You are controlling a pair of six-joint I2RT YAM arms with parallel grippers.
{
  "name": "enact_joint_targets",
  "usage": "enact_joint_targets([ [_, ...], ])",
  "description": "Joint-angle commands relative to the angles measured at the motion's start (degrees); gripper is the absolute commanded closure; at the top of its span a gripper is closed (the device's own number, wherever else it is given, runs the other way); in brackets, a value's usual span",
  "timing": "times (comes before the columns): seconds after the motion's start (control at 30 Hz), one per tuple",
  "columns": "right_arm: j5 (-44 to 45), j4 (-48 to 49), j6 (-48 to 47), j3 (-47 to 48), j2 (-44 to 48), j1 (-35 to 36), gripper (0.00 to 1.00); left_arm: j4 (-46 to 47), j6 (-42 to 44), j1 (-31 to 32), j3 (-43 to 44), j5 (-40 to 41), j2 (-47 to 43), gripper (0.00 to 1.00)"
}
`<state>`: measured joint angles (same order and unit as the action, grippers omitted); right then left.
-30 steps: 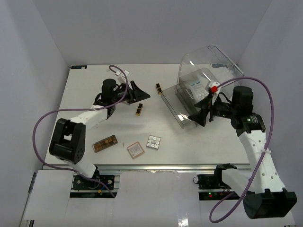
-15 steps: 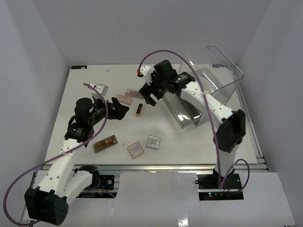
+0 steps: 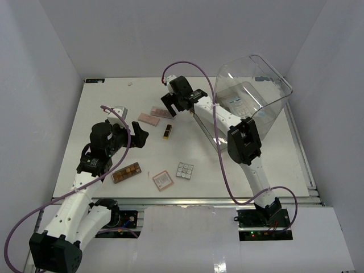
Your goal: Organize the makeup
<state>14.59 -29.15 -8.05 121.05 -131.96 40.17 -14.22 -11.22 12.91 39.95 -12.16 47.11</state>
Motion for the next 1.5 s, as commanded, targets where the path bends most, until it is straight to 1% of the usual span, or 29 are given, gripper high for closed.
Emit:
enact_joint_targets([
  [0.0,5.5,8.0,0.8,4.3,-2.6,-2.4,0.00,-0.3,1.1,-0.2,-0.3,1.8,-1.7,0.02],
  [0.03,5.7,8.3,0.7,4.5,-3.5,-3.1,0.00,-0.4,1.1,-0.2,-0.3,1.9,-1.9,0.02],
  [0.1,5.3,8.7,0.8,5.2,-5.2,-3.9,0.05,-0.5,1.1,-0.2,-0.3,2.1,-2.2,0.02],
  [0.27,2.4,9.5,1.0,5.5,-7.5,-6.2,0.11,-0.5,1.1,-0.2,-0.3,2.1,-2.1,0.02],
  [0.37,1.0,10.5,1.0,5.8,-8.4,-6.5,0.13,-0.5,1.1,-0.2,-0.3,2.2,-2.1,0.02],
  [0.4,0.8,10.8,0.9,5.9,-8.9,-6.5,0.15,-0.5,1.1,-0.2,-0.3,2.2,-2.2,0.02],
  [0.67,0.7,11.1,0.9,6.4,-11.4,-7.0,0.18,-0.6,1.1,-0.2,-0.3,2.2,-2.2,0.02],
  [0.83,-2.2,10.5,2.0,6.1,-12.7,-8.1,0.30,-0.6,1.2,-0.2,-0.3,2.0,-2.1,0.02],
  [1.0,-5.1,9.9,2.5,6.1,-13.6,-8.7,0.40,-0.5,1.1,-0.2,-0.2,1.7,-1.8,0.02],
  [1.2,-9.6,9.6,2.0,6.4,-13.4,-8.7,0.57,-0.5,1.1,-0.2,-0.2,1.1,-1.5,0.02],
  [1.33,-12.6,11.6,0.2,5.8,-12.1,-8.4,0.63,-0.3,1.2,-0.3,-0.3,0.4,-1.1,0.02],
  [1.47,-19.6,14.9,-0.7,5.7,-9.4,-8.2,0.65,-0.2,1.1,-0.3,-0.3,-0.5,-0.2,0.02],
])
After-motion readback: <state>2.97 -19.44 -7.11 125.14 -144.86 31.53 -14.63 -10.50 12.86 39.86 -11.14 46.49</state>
